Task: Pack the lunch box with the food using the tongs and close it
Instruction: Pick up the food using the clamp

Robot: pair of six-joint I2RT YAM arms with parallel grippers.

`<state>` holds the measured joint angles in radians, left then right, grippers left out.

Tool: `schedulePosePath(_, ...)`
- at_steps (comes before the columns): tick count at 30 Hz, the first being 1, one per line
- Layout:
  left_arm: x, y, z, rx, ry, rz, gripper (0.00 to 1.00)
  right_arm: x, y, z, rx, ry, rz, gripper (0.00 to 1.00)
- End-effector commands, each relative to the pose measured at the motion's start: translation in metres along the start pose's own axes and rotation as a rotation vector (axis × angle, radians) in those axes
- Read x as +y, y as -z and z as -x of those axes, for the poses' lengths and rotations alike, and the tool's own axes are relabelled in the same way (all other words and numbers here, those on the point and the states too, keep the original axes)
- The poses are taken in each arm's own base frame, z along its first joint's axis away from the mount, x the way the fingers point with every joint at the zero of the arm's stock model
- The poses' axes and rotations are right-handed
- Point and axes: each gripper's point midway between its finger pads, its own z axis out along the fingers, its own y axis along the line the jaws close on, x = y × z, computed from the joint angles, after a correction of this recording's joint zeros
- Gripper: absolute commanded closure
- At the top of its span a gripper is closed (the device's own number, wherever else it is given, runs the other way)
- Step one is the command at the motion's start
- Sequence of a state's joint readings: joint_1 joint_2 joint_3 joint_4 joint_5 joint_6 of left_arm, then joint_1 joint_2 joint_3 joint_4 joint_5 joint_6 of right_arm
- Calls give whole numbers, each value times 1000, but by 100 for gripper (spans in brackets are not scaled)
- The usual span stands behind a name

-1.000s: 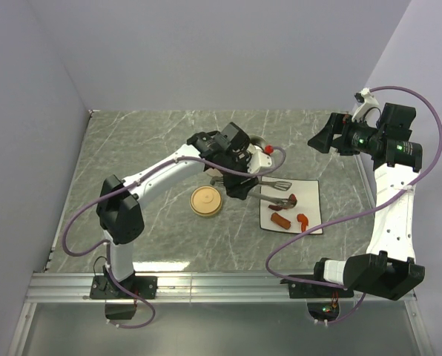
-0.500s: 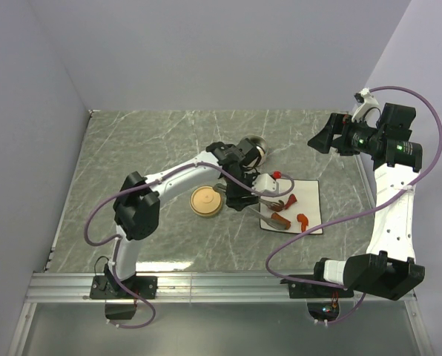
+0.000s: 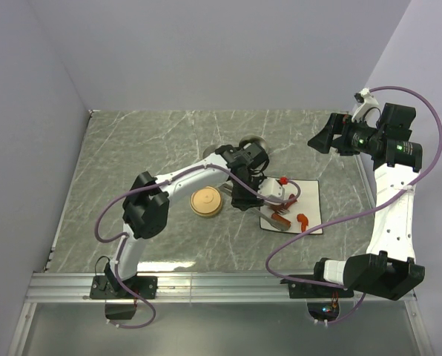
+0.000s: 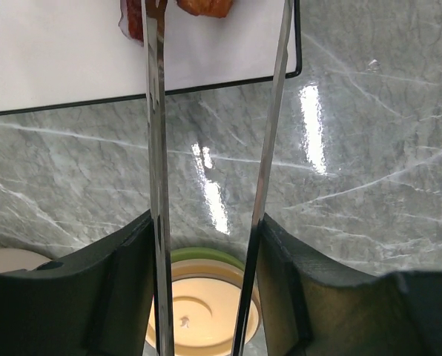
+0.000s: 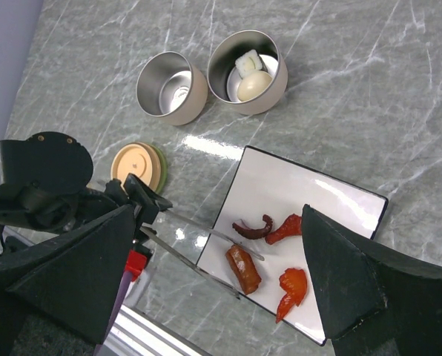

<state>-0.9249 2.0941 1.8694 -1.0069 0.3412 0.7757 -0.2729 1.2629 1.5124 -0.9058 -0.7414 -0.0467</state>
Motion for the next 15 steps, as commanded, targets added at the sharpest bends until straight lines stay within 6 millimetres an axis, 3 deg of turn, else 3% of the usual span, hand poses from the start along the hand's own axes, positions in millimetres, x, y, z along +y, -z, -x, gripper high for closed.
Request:
schedulePosePath(1, 8, 8, 19, -40, -64, 31, 45, -1, 3, 5, -17, 22, -8, 0)
schedulePosePath(15, 10, -6, 15, -6, -67, 4, 49, -5, 2, 6, -15, 17, -24, 0)
